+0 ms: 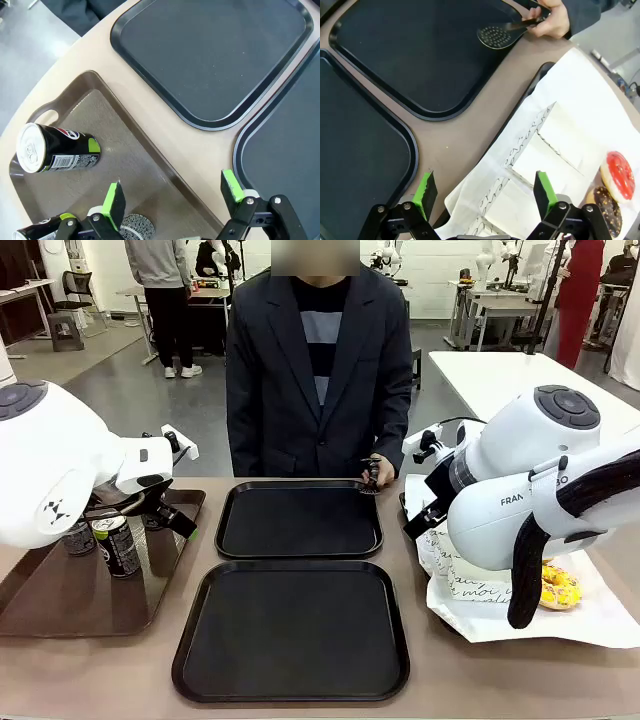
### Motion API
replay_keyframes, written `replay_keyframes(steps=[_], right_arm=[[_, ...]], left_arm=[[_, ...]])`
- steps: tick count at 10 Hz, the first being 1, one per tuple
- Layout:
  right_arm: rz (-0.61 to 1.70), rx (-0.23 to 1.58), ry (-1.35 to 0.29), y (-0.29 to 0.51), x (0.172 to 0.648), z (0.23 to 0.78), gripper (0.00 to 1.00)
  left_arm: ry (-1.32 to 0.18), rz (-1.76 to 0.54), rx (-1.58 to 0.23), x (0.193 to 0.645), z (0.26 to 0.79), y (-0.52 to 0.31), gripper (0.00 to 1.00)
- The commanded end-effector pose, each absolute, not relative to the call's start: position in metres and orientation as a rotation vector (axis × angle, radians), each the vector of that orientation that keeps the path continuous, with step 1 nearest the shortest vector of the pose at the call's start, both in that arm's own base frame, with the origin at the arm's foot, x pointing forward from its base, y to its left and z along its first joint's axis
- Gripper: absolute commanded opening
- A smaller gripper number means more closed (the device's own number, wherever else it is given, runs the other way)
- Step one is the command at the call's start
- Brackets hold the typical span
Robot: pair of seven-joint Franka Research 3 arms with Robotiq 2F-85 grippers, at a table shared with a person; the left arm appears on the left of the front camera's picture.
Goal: Set up donuts and drinks on trays.
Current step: Pick up one Pepsi coke and place it on the Flat Tray.
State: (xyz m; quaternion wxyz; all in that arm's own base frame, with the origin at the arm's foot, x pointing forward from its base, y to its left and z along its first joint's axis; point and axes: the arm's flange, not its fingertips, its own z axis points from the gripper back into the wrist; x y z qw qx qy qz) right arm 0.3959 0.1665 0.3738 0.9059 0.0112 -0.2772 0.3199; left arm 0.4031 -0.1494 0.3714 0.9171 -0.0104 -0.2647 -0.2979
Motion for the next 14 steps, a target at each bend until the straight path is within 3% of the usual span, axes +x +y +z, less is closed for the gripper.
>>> replay_keyframes(steps=[1,13,14], right_arm=[[0.661,0.023,-0.572,0.166,0.396,0.374,1.00],[0.660,0.023,-0.572,0.166,0.396,0.374,1.00],[0.670,0.081,-0.505,0.167,0.384,0.383,1.00]], left_arm=[[-0.545,-0.613,-0.021,0.403,0.371,-0.149,1.00],[-0.544,-0.613,-0.021,0.403,0.371,-0.149,1.00],[-0.449,-0.642,-0.003,0.392,0.383,-0.147,1.00]])
